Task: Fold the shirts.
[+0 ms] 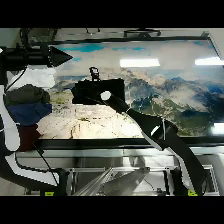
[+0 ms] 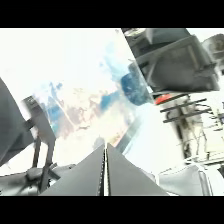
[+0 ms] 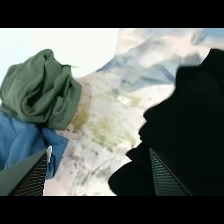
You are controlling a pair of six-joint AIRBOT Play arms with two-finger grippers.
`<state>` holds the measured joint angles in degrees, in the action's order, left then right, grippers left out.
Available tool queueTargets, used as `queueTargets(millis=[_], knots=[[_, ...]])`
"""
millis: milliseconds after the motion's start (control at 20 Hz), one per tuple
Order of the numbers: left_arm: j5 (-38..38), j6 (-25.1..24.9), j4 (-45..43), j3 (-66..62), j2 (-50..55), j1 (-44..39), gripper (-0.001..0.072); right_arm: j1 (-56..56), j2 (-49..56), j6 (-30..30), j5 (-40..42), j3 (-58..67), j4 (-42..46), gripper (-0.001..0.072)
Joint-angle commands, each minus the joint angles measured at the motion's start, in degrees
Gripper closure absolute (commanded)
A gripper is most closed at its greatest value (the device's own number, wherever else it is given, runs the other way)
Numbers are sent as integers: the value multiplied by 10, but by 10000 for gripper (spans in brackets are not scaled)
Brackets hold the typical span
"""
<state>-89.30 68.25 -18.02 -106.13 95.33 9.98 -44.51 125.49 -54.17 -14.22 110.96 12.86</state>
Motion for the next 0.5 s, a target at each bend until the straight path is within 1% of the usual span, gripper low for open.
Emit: queueTargets(millis=[0,50,100,150,250,350,450], knots=[[-12,-10,2,37,-8,5,686,14,-12,14,-84,10,17,35],[-15,-10,2,37,-8,5,686,37,-31,14,-135,10,28,180],[-22,-10,2,37,-8,5,687,62,-51,9,-191,10,46,248],[-31,-10,2,37,-8,5,687,92,-72,-26,-252,10,79,248],[-46,-13,2,37,-8,5,687,154,-113,-125,-356,10,176,248],[-54,-13,2,37,-8,5,687,219,-148,-215,-433,10,280,246],[-70,-13,2,37,-8,2,687,283,-162,-287,-505,10,344,239]])
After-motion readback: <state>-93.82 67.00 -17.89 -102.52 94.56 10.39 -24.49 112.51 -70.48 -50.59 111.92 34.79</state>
